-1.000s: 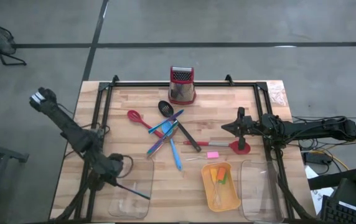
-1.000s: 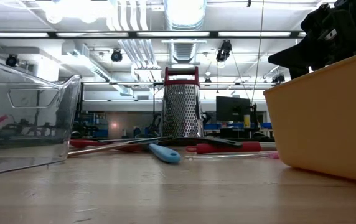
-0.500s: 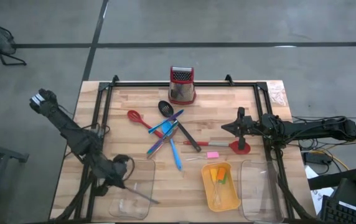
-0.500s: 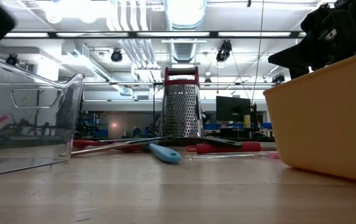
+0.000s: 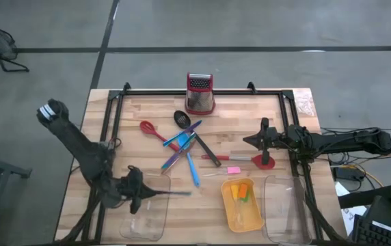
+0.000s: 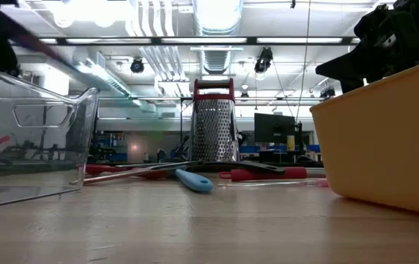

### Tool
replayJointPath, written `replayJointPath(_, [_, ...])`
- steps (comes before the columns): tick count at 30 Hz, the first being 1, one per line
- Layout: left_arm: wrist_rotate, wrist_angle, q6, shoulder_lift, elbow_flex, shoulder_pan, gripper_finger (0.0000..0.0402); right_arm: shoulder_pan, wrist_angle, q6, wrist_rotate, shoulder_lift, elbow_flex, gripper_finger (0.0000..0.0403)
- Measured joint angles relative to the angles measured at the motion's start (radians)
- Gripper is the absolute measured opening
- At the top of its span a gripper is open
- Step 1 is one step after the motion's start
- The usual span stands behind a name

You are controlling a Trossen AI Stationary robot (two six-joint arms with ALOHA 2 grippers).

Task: Pick & Place Kitchen Items
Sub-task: Put the top iridescent knife into the left transparent bin

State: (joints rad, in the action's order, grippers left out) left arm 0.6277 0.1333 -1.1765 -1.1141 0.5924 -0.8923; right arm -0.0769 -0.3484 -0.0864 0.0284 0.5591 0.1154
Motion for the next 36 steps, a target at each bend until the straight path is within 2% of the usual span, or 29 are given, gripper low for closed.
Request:
replayJointPath(3, [0.039, -0.043, -0.026, -0.052, -0.008, -0.04, 0.001, 0.0, 0.0, 0.0, 0.0, 0.0, 0.0, 0.0008])
replayJointPath(7, [0.066, -0.022, -0.092, -0.115, -0.007, -0.069, 0.0006, 0.0, 0.0, 0.0, 0.0, 0.0, 0.0, 0.0008])
replayJointPath(11, [0.083, -0.023, -0.068, -0.139, -0.004, -0.083, 0.0005, 0.0, 0.0, 0.0, 0.0, 0.0, 0.0, 0.0009])
replayJointPath(20, [0.152, -0.021, 0.048, -0.107, 0.013, -0.095, 0.0002, 0.0, 0.0, 0.0, 0.0, 0.0, 0.0, 0.0008])
replayJointPath(25, [0.155, -0.019, 0.124, -0.048, 0.033, -0.109, 0.0002, 0.0, 0.0, 0.0, 0.0, 0.0, 0.0, 0.0008])
replayJointPath(30, [0.067, 0.029, 0.285, 0.07, 0.097, -0.123, 0.0001, 0.0, 0.0, 0.0, 0.0, 0.0, 0.0, 0.0008])
replayJointPath(36, [-0.176, 0.338, 0.337, 0.21, 0.244, -0.126, 0.0001, 0.0, 0.0, 0.0, 0.0, 0.0, 0.0, 0.0008])
